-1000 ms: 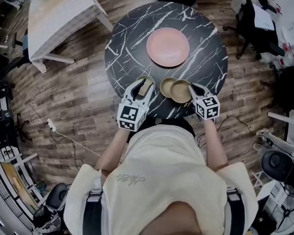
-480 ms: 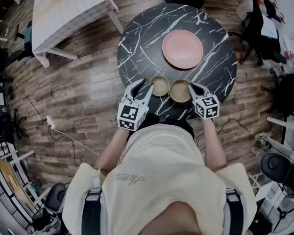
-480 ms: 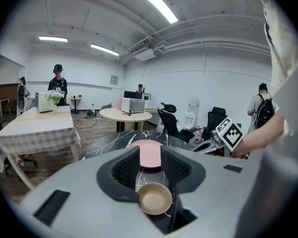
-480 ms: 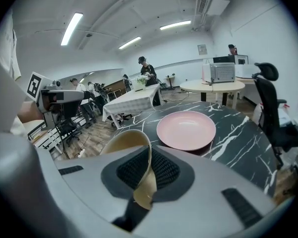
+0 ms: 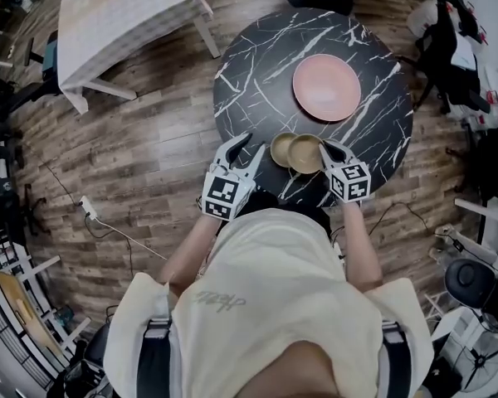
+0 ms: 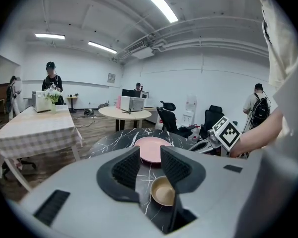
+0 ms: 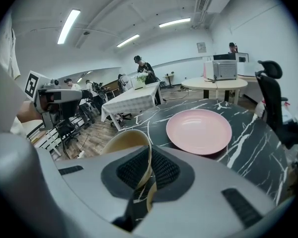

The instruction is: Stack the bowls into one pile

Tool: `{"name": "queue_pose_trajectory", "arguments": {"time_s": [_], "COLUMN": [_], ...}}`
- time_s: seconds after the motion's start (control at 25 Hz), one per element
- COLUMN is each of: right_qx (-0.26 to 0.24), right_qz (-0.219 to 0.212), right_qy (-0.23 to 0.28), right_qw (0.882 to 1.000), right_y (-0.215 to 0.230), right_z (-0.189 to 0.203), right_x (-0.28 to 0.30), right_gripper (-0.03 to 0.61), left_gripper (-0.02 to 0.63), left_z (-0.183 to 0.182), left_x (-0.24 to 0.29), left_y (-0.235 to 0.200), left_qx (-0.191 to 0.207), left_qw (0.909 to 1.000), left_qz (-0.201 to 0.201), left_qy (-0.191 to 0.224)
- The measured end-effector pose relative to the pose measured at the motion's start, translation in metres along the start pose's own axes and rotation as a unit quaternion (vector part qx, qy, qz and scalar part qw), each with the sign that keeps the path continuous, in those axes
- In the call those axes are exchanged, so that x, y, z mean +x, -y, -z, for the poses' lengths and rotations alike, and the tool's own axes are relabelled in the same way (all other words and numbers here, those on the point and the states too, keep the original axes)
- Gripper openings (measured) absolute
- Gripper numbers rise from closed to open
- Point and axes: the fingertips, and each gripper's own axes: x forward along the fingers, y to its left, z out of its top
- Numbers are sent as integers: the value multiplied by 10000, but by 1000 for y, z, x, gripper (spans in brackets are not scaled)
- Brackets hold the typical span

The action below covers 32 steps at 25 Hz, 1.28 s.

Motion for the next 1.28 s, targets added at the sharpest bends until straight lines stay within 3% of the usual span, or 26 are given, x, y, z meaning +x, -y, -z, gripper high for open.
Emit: {"name": "queue_pose_trajectory", "arguments": {"time_s": [0.48,1.16,1.28], "right_qx": [181,235,205], "right_qz": [-35,96,117], "right_qy": [-258,-505,-495], "right_qw": [9995,9984,9985], "right_y": [-18,-21,-20], "right_z": [14,35,36], "right_x": [41,71,72], "right_gripper": [25,34,66], "left_gripper": [138,138,138], "left_z": [3,17,19], "left_x": [8,10,10], "left_y": [-21,-46,-47], "left_qx": [80,70,41], "left_qw": [9995,9987,9988], "left_qz": [275,285,282], "left_qy": [-147,-410,-410]}}
